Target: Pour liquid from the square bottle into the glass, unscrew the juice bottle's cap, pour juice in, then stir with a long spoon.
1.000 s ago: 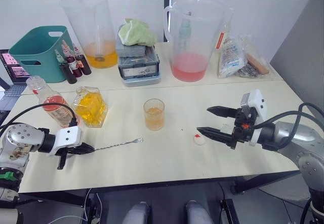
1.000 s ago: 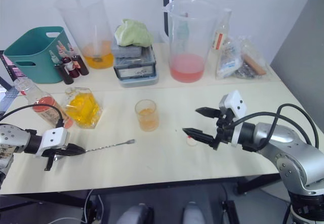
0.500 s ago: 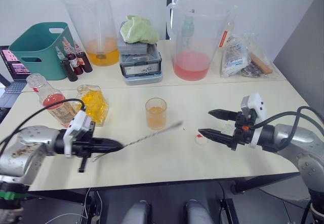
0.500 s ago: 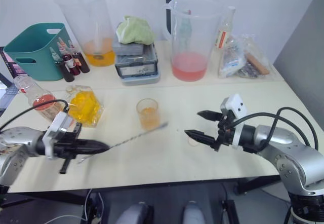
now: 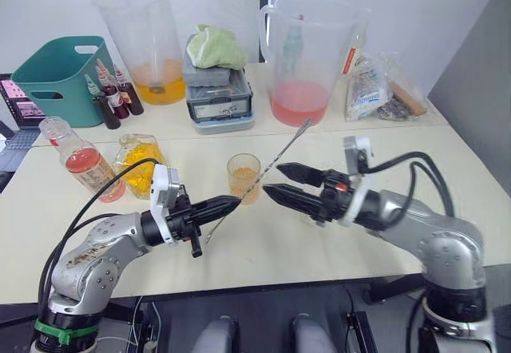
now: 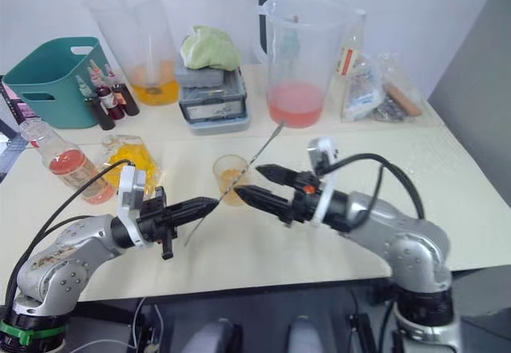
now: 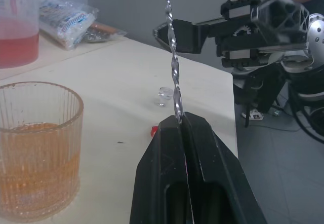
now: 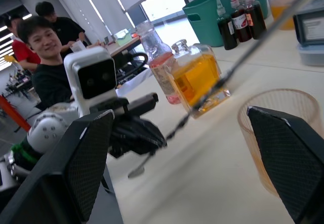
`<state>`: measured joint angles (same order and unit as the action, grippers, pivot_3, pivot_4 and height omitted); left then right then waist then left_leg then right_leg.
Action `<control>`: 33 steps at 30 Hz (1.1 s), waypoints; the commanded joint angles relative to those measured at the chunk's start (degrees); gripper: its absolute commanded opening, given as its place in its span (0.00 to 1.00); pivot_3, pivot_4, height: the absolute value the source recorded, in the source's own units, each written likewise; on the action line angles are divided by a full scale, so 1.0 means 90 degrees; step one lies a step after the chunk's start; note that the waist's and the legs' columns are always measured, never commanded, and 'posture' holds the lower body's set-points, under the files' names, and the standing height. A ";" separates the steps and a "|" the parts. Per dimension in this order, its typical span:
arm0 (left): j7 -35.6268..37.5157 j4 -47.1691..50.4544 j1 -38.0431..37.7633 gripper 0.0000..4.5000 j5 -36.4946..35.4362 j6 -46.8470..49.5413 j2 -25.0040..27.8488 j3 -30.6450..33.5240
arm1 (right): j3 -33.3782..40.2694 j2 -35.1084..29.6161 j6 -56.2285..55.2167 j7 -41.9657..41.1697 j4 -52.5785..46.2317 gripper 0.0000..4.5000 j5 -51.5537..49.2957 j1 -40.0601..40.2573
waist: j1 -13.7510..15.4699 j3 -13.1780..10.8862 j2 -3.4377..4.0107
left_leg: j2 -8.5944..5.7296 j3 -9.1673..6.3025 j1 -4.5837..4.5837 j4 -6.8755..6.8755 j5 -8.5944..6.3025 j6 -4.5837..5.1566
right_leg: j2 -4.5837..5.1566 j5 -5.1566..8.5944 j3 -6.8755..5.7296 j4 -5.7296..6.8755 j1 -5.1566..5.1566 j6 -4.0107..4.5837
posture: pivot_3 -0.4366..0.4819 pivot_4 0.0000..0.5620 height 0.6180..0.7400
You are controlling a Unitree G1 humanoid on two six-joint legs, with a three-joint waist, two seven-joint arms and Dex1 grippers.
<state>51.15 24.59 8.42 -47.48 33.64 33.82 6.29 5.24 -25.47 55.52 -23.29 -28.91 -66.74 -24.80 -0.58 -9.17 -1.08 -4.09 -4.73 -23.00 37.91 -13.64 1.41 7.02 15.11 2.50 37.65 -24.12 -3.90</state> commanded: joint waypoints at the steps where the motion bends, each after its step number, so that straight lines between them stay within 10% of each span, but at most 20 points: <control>1: -0.0043 0.0240 -0.0012 0.01 -0.0071 -0.0024 0.0024 0.0073 | 0.0118 0.0264 0.0018 0.0533 0.0118 1.00 -0.0407 -0.0173 | 0.0023 0.0000 0.0000 | -0.0002 0.0000 0.0001 0.0000 0.0000 0.0000 | 0.0002 -0.0001 -0.0002 0.0000 0.0001 0.0001 | 0.48 0.27 1.00; 7: -0.0065 0.0229 0.0055 0.01 -0.0034 -0.0021 0.0032 0.0031 | 0.0089 0.0318 -0.0029 0.0700 0.0115 1.00 -0.0766 -0.0260 | -0.0015 0.0000 0.0000 | -0.0003 0.0000 -0.0003 0.0000 0.0000 0.0001 | 0.0002 -0.0001 -0.0002 -0.0001 -0.0004 0.0000 | 0.48 0.27 1.00; 21: 0.0018 0.0084 0.0196 0.00 0.0060 -0.0059 0.0065 -0.0010 | 0.0036 0.0213 -0.0133 0.0601 0.0131 0.01 -0.0755 -0.0247 | -0.0021 0.0000 0.0000 | -0.0002 0.0001 -0.0003 0.0000 0.0000 0.0001 | -0.0001 -0.0001 -0.0003 -0.0001 -0.0003 0.0000 | 0.48 0.27 1.00; 33: -0.0043 0.0037 0.0262 0.00 0.0134 -0.0001 0.0074 0.0006 | 0.0057 0.0096 -0.0205 0.0504 0.0162 0.01 -0.0635 -0.0272 | -0.0019 0.0000 0.0000 | -0.0001 0.0001 -0.0003 0.0000 0.0000 0.0001 | -0.0002 -0.0001 -0.0003 -0.0002 -0.0003 0.0000 | 0.48 0.27 1.00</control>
<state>51.16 24.18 10.33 -46.09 33.75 34.02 5.50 4.89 -24.08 54.91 -18.41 -26.50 -72.27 -26.12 -0.75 -9.17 -1.09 -4.10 -4.72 -23.03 37.91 -13.64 1.41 7.00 15.11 2.47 37.63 -24.15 -3.89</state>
